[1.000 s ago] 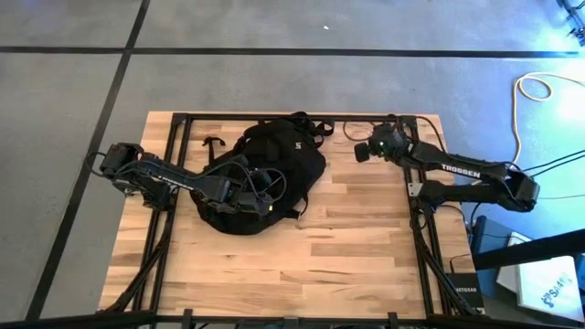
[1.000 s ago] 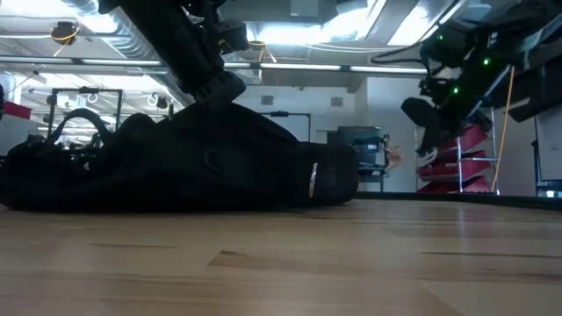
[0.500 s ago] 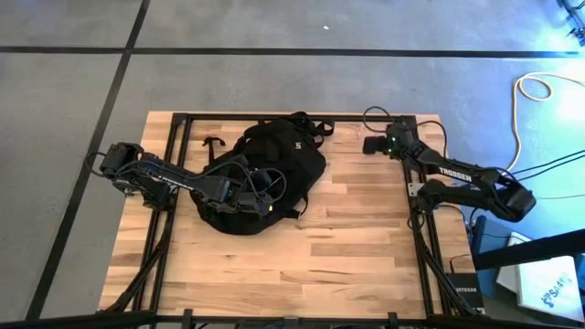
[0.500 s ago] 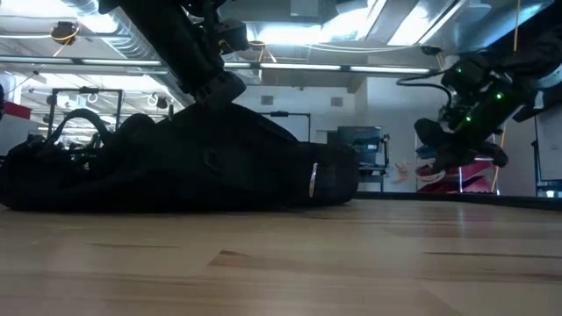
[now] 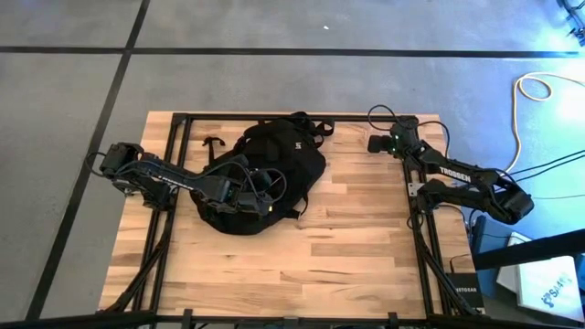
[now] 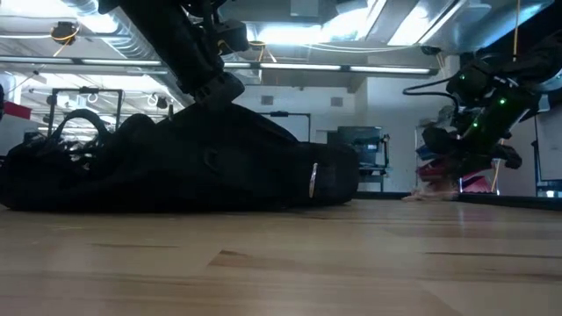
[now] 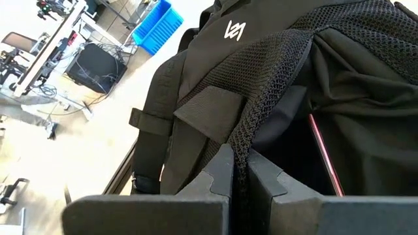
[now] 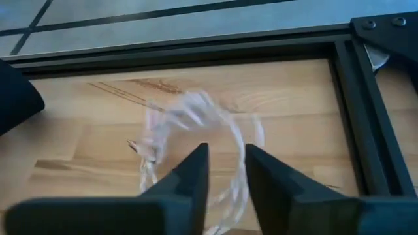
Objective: Unpack backpack
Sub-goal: Remove the pink charger cable from the black backpack, then remove the pink cellphone from the black backpack
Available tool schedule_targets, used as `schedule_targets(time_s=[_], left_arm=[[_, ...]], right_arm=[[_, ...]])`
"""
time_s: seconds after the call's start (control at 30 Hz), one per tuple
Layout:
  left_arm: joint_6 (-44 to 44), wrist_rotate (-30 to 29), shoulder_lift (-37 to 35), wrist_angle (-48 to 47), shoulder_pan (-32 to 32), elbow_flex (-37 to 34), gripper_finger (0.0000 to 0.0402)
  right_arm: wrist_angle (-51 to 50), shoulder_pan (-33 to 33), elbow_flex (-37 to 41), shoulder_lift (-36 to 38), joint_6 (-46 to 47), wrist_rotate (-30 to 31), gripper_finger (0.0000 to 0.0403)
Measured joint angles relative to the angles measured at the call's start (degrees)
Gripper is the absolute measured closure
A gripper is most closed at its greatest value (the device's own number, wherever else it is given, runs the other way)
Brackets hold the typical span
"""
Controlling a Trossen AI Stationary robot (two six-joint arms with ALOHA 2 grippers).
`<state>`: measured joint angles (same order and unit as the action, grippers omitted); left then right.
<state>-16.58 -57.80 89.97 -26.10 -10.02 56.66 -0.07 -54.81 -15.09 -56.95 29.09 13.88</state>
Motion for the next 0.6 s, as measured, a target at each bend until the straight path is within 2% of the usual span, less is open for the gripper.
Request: schedule_targets(time_s=[0.2, 0.3, 0.37, 0.43, 0.5, 0.6], left_arm=[[-0.63, 0.02, 0.0, 0.0, 0.0, 0.0, 0.0402], [-0.62, 0.02, 0.0, 0.0, 0.0, 0.0, 0.0402], [-0.61, 0.02, 0.0, 0.0, 0.0, 0.0, 0.0402], [-0.62, 0.02, 0.0, -0.01, 0.0, 0.0, 0.0402], [-0.77, 0.04, 0.0, 0.0, 0.0, 0.0, 0.0402], [-1.07, 0.26, 0.0, -0.05, 0.0, -0.02, 0.0402]], right_arm=[[-0.55, 0.45, 0.0, 0.43, -2.41, -0.47, 0.0204], [-0.87, 3.71, -0.02, 2.72, -4.56, -0.71, 0.0165], [1.94, 7.85, -0.02, 4.31, -10.5, -6.21, 0.015], [8.0, 12.9, -0.05, 5.44, -11.55, -12.43, 0.0144], [13.69, 18.11, -0.46, 5.88, -11.36, -13.56, 0.0143], [20.79, 25.72, -1.6, 5.23, -12.25, -11.96, 0.0147]])
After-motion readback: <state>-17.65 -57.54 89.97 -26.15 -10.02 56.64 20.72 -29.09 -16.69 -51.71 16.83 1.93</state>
